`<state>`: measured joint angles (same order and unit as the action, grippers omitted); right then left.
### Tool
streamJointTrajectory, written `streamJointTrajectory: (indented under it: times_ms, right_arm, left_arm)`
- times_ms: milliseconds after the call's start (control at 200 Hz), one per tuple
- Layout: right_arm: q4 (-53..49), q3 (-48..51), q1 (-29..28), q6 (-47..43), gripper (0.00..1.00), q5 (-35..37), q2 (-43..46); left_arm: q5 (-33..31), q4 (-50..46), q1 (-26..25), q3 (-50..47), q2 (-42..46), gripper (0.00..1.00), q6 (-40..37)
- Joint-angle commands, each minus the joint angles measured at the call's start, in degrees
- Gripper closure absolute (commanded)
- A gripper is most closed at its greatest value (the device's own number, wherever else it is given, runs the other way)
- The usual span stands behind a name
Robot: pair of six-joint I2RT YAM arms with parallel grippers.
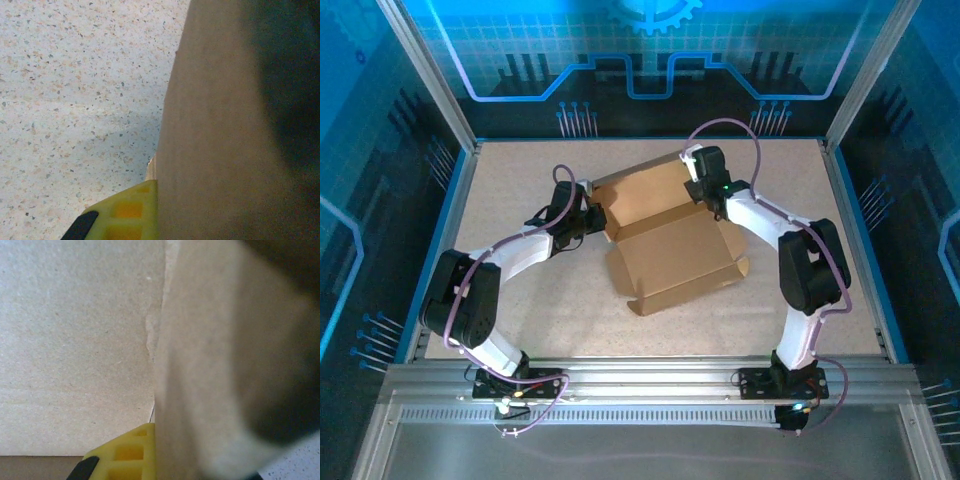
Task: Fold the paper box
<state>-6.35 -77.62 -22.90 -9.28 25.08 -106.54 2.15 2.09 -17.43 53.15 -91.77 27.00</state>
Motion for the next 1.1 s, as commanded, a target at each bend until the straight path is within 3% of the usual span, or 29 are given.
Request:
streamJointTrajectory:
  times_ms: [0,45,90,125,140,165,295,330,340,380,405,435,585,605,680,740,825,920,1096]
  right_arm:
    - [3.42,1.93,-2.31,-2.64,0.85,7.50,-0.77]
    - [3.80,2.13,-2.51,-2.20,0.69,8.72,-0.77]
    - [3.38,1.89,-2.64,-1.49,0.67,8.84,-0.99]
    - [3.04,1.67,-2.81,-1.14,0.76,9.05,-1.23]
    - [2.95,1.51,-2.93,-1.05,0.88,9.57,-1.42]
    - [2.66,1.29,-3.09,-0.87,0.99,10.23,-1.69]
    - [1.61,0.10,-4.35,0.96,1.00,16.24,-3.01]
    - [1.69,-0.11,-4.64,1.26,0.87,17.70,-3.21]
    - [1.69,-0.19,-4.76,1.42,0.79,18.26,-3.30]
    - [1.32,-0.33,-4.83,1.71,0.74,18.94,-3.47]
    - [0.86,-0.45,-4.84,1.90,0.78,18.64,-3.50]
    - [0.02,-0.75,-4.79,2.52,1.00,18.19,-3.52]
    - [-3.64,-1.11,-3.68,4.99,1.00,13.68,-1.39]
    - [-3.88,-0.87,-3.29,5.13,0.93,11.86,-0.68]
    - [-2.88,1.65,-1.77,4.72,0.43,3.46,2.68]
    - [-2.27,3.84,-0.19,4.11,0.26,-5.66,5.70]
    - [-1.30,7.55,2.46,1.46,0.14,-20.25,9.98]
    - [-2.75,10.03,5.92,-0.43,0.07,-31.18,13.61]
    - [-3.06,15.03,12.85,-0.53,0.05,-45.02,20.18]
  left_arm:
    - [3.04,2.76,-0.86,1.13,2.05,1.00,-0.50]
    - [2.84,2.53,-0.91,1.15,2.27,1.00,-0.63]
    - [2.80,2.45,-0.92,1.17,2.36,1.00,-0.70]
    - [2.86,2.46,-0.91,1.24,2.36,1.00,-0.71]
    - [2.86,2.44,-0.90,1.26,2.38,1.00,-0.68]
    - [2.86,2.34,-0.94,1.26,2.31,1.00,-0.72]
    - [2.70,2.40,-0.92,1.26,2.29,0.99,-0.64]
    - [2.74,2.43,-0.89,1.26,2.21,0.99,-0.55]
    - [2.72,2.45,-0.88,1.28,2.21,0.99,-0.55]
    - [2.68,2.45,-0.89,1.17,2.19,1.00,-0.47]
    - [2.70,2.42,-0.93,1.17,2.07,0.99,-0.42]
    - [2.68,2.47,-0.93,1.12,2.10,1.00,-0.40]
    - [2.34,2.07,-0.91,1.26,2.17,0.99,-0.46]
    - [2.30,1.98,-0.94,1.26,2.26,0.99,-0.46]
    - [2.07,1.87,-0.94,1.26,2.38,0.99,-0.54]
    - [1.90,1.78,-0.88,1.26,2.29,0.99,-0.37]
    - [2.06,2.00,-0.91,1.26,1.97,0.99,-0.29]
    - [2.30,2.22,-0.93,1.26,1.76,0.99,-0.11]
    - [2.33,2.32,-0.92,1.22,1.85,0.99,0.11]
